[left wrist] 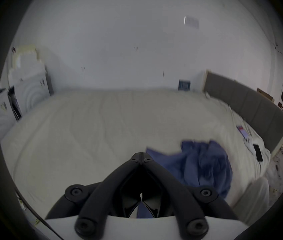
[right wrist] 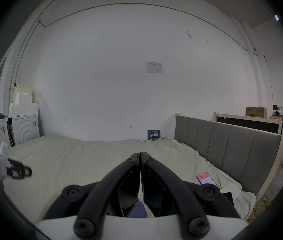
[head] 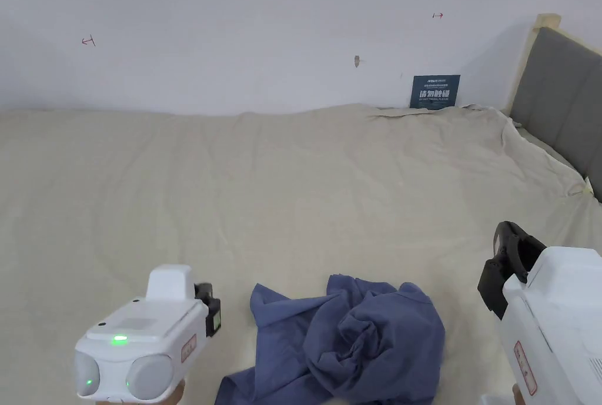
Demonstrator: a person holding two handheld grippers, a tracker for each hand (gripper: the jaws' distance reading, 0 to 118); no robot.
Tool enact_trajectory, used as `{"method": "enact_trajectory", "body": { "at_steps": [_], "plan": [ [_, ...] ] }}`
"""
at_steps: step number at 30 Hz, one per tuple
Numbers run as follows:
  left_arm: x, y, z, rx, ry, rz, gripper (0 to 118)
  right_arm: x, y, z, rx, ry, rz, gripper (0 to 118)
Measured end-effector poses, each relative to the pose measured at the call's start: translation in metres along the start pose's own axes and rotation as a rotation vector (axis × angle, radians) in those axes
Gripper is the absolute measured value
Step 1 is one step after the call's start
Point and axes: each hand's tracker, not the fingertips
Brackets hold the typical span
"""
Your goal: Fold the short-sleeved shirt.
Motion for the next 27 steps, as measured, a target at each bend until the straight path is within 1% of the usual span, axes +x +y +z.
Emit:
{"method": "enact_trajectory", "body": {
  "at_steps": [4, 9, 10, 11, 12, 14, 15, 16, 20, 22, 23, 24, 25, 26, 27],
  "plan": [
    [0.0, -0.031, -0.029, -0.227, -0.02, -0.016, 0, 0.002, -0.003, -0.002, -0.005, 0.004, -0.008, 1],
    [-0.008, -0.072, -0.06, -0.434, -0.041, 0.063, 0, 0.004, -0.007, -0.004, -0.013, 0.007, -0.005, 1],
    [-0.009, -0.077, -0.063, -0.46, -0.043, 0.07, 4, 0.004, -0.007, -0.004, -0.015, 0.007, -0.005, 1],
    [-0.007, -0.082, -0.06, -0.439, -0.043, 0.084, 12, 0.004, -0.008, -0.004, -0.018, 0.008, -0.005, 1],
    [-0.007, -0.085, -0.06, -0.458, -0.039, 0.091, 33, 0.004, -0.008, -0.004, -0.02, 0.009, -0.004, 1],
    [-0.008, -0.09, -0.064, -0.487, -0.039, 0.103, 68, 0.005, -0.009, -0.005, -0.025, 0.008, -0.001, 1],
    [-0.004, -0.091, -0.061, -0.492, -0.034, 0.101, 77, 0.005, -0.01, -0.005, -0.027, 0.008, -0.002, 1],
    [-0.003, -0.092, -0.062, -0.494, -0.028, 0.099, 79, 0.005, -0.011, -0.006, -0.03, 0.008, -0.003, 1],
    [0.001, -0.096, -0.072, -0.514, 0.013, 0.058, 77, 0.003, -0.013, -0.008, -0.041, 0.011, -0.011, 1],
    [0.003, -0.099, -0.077, -0.532, 0.007, 0.051, 61, 0.003, -0.014, -0.008, -0.044, 0.013, -0.012, 1],
    [0.006, -0.1, -0.078, -0.547, 0.005, 0.046, 57, 0.003, -0.015, -0.008, -0.046, 0.014, -0.012, 1],
    [0.01, -0.102, -0.077, -0.546, 0.05, 0.011, 55, 0.002, -0.015, -0.009, -0.048, 0.015, -0.013, 1],
    [0.012, -0.102, -0.076, -0.538, 0.031, -0.006, 48, 0.005, -0.017, -0.01, -0.05, 0.017, -0.014, 1],
    [0.014, -0.101, -0.075, -0.538, 0.038, -0.019, 38, 0.008, -0.019, -0.012, -0.052, 0.018, -0.015, 1],
    [0.011, -0.103, -0.079, -0.532, 0.03, -0.033, 15, 0.009, -0.021, -0.014, -0.056, 0.019, -0.015, 1]
  ]
}}
